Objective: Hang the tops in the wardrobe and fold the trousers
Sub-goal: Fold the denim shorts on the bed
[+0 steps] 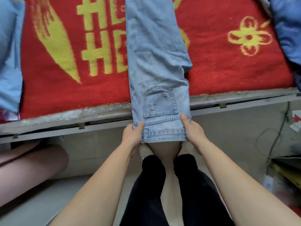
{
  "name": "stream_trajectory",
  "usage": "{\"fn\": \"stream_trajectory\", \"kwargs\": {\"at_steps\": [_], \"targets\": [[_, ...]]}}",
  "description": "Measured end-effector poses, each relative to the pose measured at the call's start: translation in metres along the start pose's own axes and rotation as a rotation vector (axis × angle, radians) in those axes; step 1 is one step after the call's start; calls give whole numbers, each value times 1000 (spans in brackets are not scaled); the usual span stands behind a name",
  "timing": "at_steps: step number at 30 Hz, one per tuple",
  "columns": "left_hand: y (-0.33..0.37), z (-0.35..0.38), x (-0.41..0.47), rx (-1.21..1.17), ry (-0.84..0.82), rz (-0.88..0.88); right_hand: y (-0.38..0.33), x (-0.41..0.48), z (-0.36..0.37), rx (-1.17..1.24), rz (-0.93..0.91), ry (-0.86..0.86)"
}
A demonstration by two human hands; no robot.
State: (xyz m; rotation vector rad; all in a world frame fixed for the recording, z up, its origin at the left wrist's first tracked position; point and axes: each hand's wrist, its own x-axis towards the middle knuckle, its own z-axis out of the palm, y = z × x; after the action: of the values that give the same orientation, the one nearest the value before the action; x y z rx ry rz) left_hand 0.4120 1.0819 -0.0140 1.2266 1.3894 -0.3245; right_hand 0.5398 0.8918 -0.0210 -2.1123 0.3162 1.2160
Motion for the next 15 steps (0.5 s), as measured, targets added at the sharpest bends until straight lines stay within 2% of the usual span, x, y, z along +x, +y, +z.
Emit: {"fn": "stream_trajectory", "kwargs": {"at_steps": [5, 9, 12, 15], "targets": [[-28, 9, -31, 92, 96, 42, 37, -18, -4, 83, 50, -39], [-34, 15, -63, -20, 145, 35, 44, -37, -13, 185, 21, -81], [-20, 17, -82, -226, 117, 19, 27, -53, -29, 313, -4, -106], [2, 19, -102, -349, 163, 64, 6, -71, -49, 364, -108, -110]]}}
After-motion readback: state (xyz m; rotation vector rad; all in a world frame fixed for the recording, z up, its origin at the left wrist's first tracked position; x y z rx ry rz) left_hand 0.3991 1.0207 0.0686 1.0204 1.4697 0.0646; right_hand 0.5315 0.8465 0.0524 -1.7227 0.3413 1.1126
